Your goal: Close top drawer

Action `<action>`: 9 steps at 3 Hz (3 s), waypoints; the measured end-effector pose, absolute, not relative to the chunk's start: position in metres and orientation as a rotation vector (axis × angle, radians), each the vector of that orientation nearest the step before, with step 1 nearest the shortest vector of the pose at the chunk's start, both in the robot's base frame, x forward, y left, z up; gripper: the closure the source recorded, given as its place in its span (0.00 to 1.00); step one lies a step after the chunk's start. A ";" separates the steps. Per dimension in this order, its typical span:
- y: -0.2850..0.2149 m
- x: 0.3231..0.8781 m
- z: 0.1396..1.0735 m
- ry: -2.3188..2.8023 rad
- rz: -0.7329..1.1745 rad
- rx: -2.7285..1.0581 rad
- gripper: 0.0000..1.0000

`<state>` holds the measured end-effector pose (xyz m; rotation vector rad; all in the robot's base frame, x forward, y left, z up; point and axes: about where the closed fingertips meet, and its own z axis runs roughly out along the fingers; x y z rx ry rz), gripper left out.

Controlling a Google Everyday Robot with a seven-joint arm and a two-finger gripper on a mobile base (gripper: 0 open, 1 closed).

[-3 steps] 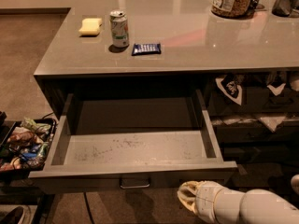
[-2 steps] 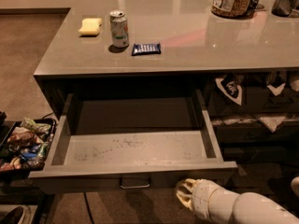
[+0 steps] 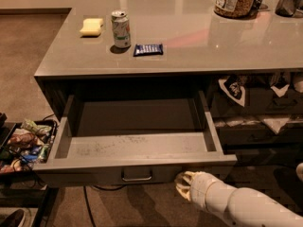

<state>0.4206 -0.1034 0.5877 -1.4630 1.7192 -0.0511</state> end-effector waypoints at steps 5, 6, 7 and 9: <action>-0.093 0.494 0.584 1.638 -0.115 -1.493 1.00; -0.095 0.521 0.576 1.612 -0.149 -1.495 1.00; -0.099 0.546 0.571 1.596 -0.178 -1.491 1.00; -0.107 0.604 0.578 1.552 -0.243 -1.483 1.00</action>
Offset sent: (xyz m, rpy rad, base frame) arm 0.0555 0.0075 0.0172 -0.0362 -0.0683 0.0267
